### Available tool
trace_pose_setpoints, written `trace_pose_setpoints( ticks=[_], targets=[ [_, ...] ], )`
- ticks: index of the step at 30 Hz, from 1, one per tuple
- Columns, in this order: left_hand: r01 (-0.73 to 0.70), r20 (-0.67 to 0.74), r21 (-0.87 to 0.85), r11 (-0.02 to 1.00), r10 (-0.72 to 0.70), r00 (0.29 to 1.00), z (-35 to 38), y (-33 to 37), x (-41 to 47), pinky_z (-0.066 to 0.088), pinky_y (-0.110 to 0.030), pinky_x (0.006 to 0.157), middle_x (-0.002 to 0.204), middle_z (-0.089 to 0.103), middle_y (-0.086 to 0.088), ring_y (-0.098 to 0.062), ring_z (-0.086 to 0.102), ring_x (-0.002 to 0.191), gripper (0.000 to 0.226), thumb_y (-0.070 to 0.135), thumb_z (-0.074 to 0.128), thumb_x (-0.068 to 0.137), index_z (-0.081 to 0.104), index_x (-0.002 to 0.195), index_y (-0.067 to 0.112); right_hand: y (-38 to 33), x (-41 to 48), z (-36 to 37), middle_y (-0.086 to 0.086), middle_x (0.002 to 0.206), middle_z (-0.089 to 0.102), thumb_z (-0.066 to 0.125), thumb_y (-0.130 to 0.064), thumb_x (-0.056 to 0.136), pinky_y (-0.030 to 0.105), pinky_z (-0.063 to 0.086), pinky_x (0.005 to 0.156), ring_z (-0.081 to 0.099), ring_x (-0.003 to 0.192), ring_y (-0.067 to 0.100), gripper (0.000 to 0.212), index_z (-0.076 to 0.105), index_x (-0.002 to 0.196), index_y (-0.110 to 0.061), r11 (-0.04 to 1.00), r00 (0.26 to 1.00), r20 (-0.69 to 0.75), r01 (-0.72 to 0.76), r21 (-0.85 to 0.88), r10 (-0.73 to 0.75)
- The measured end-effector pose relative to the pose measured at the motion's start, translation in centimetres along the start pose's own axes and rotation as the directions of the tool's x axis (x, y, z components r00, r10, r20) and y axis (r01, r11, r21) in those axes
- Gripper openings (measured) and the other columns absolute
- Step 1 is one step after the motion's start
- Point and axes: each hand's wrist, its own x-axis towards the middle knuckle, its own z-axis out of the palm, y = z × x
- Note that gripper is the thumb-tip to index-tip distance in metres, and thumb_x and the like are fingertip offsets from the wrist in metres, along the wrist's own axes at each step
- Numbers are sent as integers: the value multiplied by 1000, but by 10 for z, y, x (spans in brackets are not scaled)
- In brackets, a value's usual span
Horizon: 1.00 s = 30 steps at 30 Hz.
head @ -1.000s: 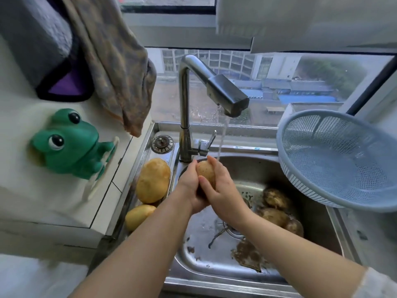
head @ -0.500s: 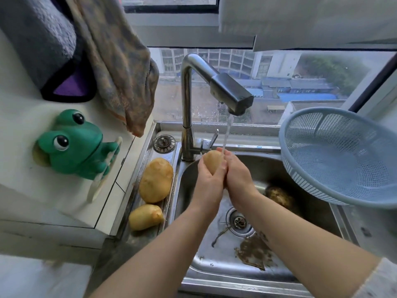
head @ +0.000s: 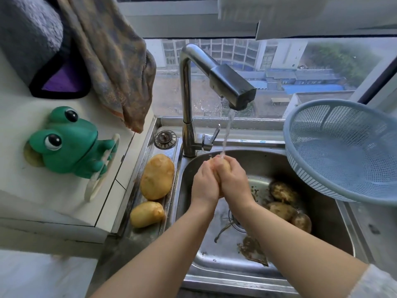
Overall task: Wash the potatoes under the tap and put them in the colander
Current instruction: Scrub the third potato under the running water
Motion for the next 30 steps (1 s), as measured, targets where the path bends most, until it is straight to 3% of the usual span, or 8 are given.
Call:
trace_pose_setpoints(
  ticks=[3,6,12,15,18,21,26,30],
  targets=[
    [-176,93,17,984,174,980,-4,-10,-11,53,-41,94,105,68,-3,-14,65,102,29,34,33,105,60,110,25,-4,8,5,5,85,68,55,-33,96,30,51,63,65,82,20,20,66,90,-17,956,965,8,-261,132,262],
    [-195,223,-57,979,203,953,-6,-16,-21,54,-30,92,110,63,2,-8,63,104,19,26,44,102,49,120,28,-7,13,2,8,88,68,50,-37,97,36,54,72,65,87,24,31,69,83,-17,909,916,-10,-397,128,401],
    [138,39,-314,939,-132,990,1,-6,-8,56,-34,75,105,70,-13,-23,68,98,29,34,58,92,66,112,14,-8,-9,1,3,116,63,35,-22,104,29,50,94,59,110,12,32,60,124,-18,995,995,50,-92,32,91],
    [369,119,-436,821,-354,928,1,-2,1,55,-35,79,99,73,-12,-25,69,95,38,44,59,90,71,104,11,4,-14,-3,-1,141,44,46,-21,100,30,30,115,42,130,11,46,38,145,-15,990,984,170,76,-119,-55],
    [484,166,-467,740,-465,870,0,2,8,54,-35,70,97,70,-13,-25,68,90,43,45,50,95,68,108,8,7,-15,-7,-3,132,45,57,-16,94,37,36,112,47,125,14,52,38,143,-19,957,974,192,167,-236,-123],
    [401,86,-386,831,-401,912,4,1,4,56,-37,75,103,68,-16,-27,66,94,39,36,41,101,63,110,6,3,-10,-5,-4,119,54,64,-18,90,37,46,103,55,113,14,48,46,134,-23,978,993,89,95,-185,-80],
    [-1,-61,-77,997,-4,998,6,-1,-12,53,-29,90,102,69,-2,-12,65,98,37,33,31,106,64,109,16,-7,-1,6,3,92,71,73,-22,83,29,56,76,68,91,17,21,68,102,-14,992,990,-82,-114,60,118],
    [-168,143,-21,986,169,975,-1,-8,-24,45,-8,89,114,56,17,12,53,101,29,29,31,105,42,132,27,-14,7,6,5,75,70,62,-30,92,30,54,64,66,72,20,23,71,79,-14,910,932,-52,-336,242,358]
  ],
)
